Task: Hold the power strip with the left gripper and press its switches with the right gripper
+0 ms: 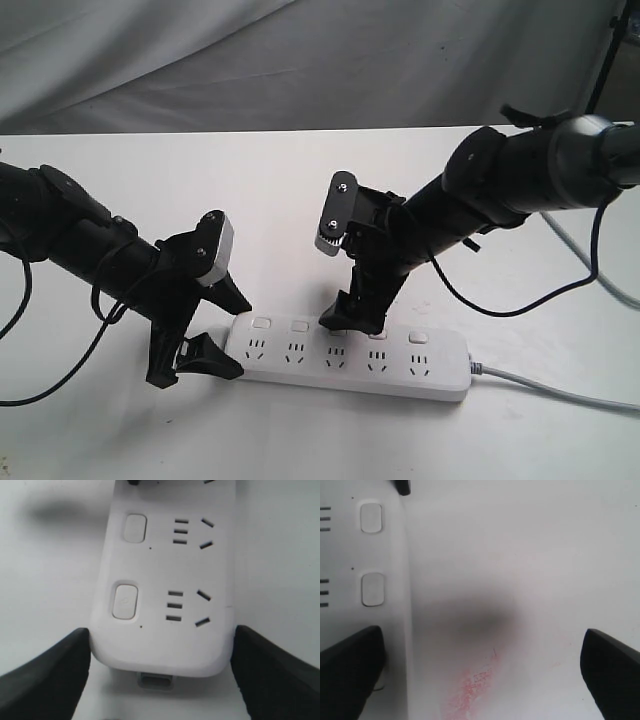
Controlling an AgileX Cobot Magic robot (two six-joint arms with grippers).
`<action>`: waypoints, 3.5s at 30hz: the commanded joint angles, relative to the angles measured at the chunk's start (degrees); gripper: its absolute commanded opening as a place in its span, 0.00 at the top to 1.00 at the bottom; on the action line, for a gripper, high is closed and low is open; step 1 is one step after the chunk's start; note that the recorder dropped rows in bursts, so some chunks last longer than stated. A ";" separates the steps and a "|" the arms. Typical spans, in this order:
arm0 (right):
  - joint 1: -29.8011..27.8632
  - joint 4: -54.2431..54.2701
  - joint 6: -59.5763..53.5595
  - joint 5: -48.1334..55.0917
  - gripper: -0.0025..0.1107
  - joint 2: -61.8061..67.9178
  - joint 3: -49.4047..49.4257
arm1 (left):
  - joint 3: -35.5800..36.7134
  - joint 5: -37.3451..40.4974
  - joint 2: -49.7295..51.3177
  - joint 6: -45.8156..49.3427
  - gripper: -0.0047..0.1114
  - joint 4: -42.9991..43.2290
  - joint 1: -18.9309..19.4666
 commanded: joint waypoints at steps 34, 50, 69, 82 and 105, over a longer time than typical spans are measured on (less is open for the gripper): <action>-1.97 -0.32 -5.30 0.16 0.11 -8.99 5.95 | -0.34 -0.37 -0.12 0.05 0.96 -0.68 -0.24; -8.63 9.49 -16.66 10.04 0.11 -8.88 5.96 | -0.34 -0.37 -0.12 0.05 0.96 -0.68 -0.24; -8.63 9.48 -16.66 6.28 0.11 -5.36 5.96 | -0.34 -0.37 -0.12 0.05 0.96 -0.68 -0.24; -8.63 8.93 -16.80 4.38 0.11 -4.96 6.71 | -0.34 -0.37 -0.12 0.05 0.96 -0.68 -0.24; -8.40 7.29 -17.00 2.99 0.11 -4.05 7.28 | -0.34 -0.37 -0.12 0.05 0.96 -0.68 -0.24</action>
